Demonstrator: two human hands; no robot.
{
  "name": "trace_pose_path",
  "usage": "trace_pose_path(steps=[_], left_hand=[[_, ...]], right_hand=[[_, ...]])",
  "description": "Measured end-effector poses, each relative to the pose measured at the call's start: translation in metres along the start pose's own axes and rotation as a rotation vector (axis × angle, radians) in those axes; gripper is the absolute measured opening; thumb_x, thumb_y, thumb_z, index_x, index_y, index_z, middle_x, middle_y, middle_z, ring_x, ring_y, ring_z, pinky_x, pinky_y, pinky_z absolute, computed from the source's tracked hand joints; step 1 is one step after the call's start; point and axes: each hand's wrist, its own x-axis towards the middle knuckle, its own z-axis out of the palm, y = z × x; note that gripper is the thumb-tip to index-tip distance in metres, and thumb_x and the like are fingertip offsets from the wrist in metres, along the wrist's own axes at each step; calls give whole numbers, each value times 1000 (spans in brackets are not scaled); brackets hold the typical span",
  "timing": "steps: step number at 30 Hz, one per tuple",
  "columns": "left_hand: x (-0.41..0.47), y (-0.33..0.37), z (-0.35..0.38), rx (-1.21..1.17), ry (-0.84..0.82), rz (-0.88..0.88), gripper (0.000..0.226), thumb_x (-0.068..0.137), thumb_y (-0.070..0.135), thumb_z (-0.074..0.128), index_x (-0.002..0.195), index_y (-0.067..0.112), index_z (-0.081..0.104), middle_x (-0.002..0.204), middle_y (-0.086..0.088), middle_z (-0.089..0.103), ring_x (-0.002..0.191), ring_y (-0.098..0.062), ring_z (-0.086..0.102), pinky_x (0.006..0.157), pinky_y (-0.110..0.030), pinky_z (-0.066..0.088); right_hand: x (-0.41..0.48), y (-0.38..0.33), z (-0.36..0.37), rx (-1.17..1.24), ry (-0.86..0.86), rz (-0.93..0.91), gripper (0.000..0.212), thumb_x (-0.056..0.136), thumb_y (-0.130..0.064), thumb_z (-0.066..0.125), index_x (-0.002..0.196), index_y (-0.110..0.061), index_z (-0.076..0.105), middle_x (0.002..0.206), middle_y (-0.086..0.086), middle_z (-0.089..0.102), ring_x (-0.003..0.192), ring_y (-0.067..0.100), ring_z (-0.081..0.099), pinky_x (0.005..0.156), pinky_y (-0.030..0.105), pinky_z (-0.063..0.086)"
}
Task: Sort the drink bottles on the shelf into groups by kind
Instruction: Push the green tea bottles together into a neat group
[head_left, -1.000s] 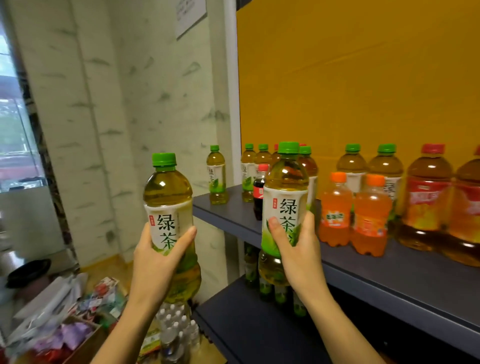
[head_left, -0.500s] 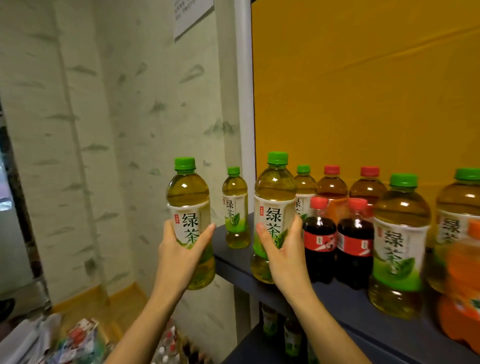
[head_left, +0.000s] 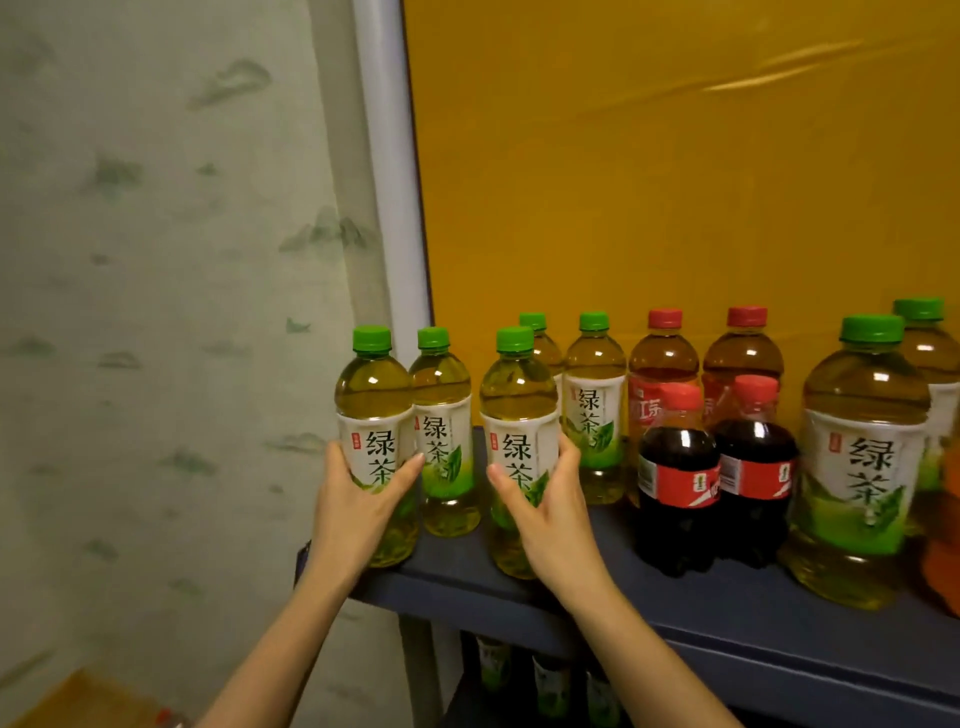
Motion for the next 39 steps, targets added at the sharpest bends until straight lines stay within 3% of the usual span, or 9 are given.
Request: trace_pose_path(steps=[7,20,24,27,29,31,34,36,39], left_hand=[[17,-21,8,-105,-95,-23,49,72,22,75,107,16,42,92,11,56,85,-4,56,64,-20,46],[41,-34,14,-98,-157,-16,50,71,25,77,104,16,40,96,4,54,92,-16,54,65,-20,43],[44,-35,17,-108,-166,-30,50,71,26,77,104,17,40,98,4,53,97,-19,55,66,-21,43],[45,-40,15,-88,-207,-35,66,65,40,78,113,18,38,112,-2,53,108,-22,54,78,-29,48],[44,-42,11,-65,-190,-11,95,54,65,75,127,20,33,127,-6,47,121,-24,47,95,-42,46],[36,-35,8,-41,-109,51,105,55,72,62,138,20,26,140,-9,37,132,-23,35,108,-44,34],[15,-16,8,-54,63,275,74,72,57,54,132,20,35,135,-13,40,127,-20,35,106,-34,31],[0,-3,12,-58,170,479,46,81,37,56,122,27,39,125,-14,47,119,-24,42,103,-41,36],[-21,14,24,-157,155,619,29,84,23,52,111,28,45,113,10,51,109,-14,48,95,-38,41]], right_hand=[[2,3,7,-51,26,61,69,84,-28,64,138,-18,24,132,-1,49,120,5,49,101,30,45],[23,16,20,-125,65,130,75,84,-32,64,141,-17,18,135,0,46,125,10,46,105,42,42],[26,18,21,-154,74,141,85,77,-50,63,142,-21,17,137,-1,44,128,12,42,106,42,40],[27,17,19,-230,64,143,99,67,-67,58,143,-22,15,142,0,38,133,15,36,108,44,37],[24,7,15,-289,38,144,97,72,-59,62,145,-18,12,146,2,33,136,17,31,111,44,33],[18,-7,8,-350,2,131,89,82,-41,64,147,-14,9,150,2,25,139,16,23,115,41,26],[1,-23,-9,-443,-62,96,72,89,-30,58,146,-15,16,149,-3,23,139,10,21,115,32,24],[-18,-36,-23,-484,-91,10,55,91,-27,55,139,-21,29,142,-10,31,133,2,28,111,21,27],[-38,-51,-53,-461,3,-114,38,91,-20,55,126,-28,43,127,-16,45,121,-5,41,100,11,34]])
